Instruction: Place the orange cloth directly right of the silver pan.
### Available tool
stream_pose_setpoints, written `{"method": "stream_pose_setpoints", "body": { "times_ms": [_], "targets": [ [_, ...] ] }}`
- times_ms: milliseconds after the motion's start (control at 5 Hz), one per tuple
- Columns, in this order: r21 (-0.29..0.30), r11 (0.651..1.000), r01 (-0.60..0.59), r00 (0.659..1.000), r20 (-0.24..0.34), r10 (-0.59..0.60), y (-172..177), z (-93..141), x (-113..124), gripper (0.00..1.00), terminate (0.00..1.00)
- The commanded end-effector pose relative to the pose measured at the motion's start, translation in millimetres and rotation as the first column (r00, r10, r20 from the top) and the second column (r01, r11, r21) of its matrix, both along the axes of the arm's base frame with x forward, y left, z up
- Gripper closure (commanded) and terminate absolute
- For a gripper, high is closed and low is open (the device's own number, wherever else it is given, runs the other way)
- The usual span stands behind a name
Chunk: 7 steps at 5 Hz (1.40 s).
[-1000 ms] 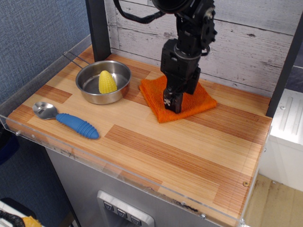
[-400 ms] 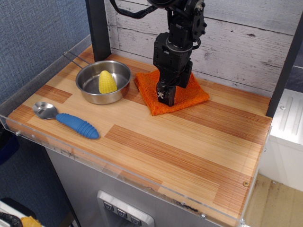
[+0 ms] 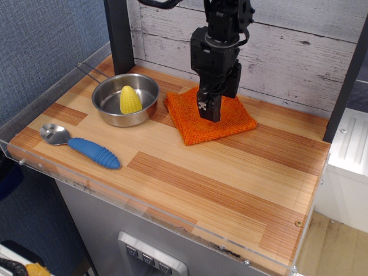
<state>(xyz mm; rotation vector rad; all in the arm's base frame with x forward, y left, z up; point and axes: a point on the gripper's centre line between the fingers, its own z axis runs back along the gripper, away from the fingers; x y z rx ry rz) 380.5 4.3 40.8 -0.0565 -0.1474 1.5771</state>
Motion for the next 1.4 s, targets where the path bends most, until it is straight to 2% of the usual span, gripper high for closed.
{"method": "stream_pose_setpoints", "body": {
  "times_ms": [0, 200, 400, 600, 1000, 1200],
  "targets": [
    [0.043, 0.999, -0.005, 0.985, 0.175, -0.003, -2.1, 90.5, 10.4, 0.00, 0.00],
    [0.051, 0.999, 0.001, 0.978, 0.207, -0.011, -6.9, 119.4, 4.8, 0.00, 0.00],
    [0.044, 0.999, 0.009, 0.977, 0.211, -0.018, -11.9, 129.0, -2.1, 0.00, 0.00],
    [0.105, 0.994, -0.004, 0.982, 0.187, -0.016, -18.8, 136.6, -14.1, 0.00, 0.00],
    [0.105, 0.994, -0.004, 0.982, 0.187, -0.016, -18.8, 136.6, -14.1, 0.00, 0.00],
    [0.105, 0.994, -0.004, 0.982, 0.187, -0.016, -18.8, 136.6, -14.1, 0.00, 1.00]
  ]
}}
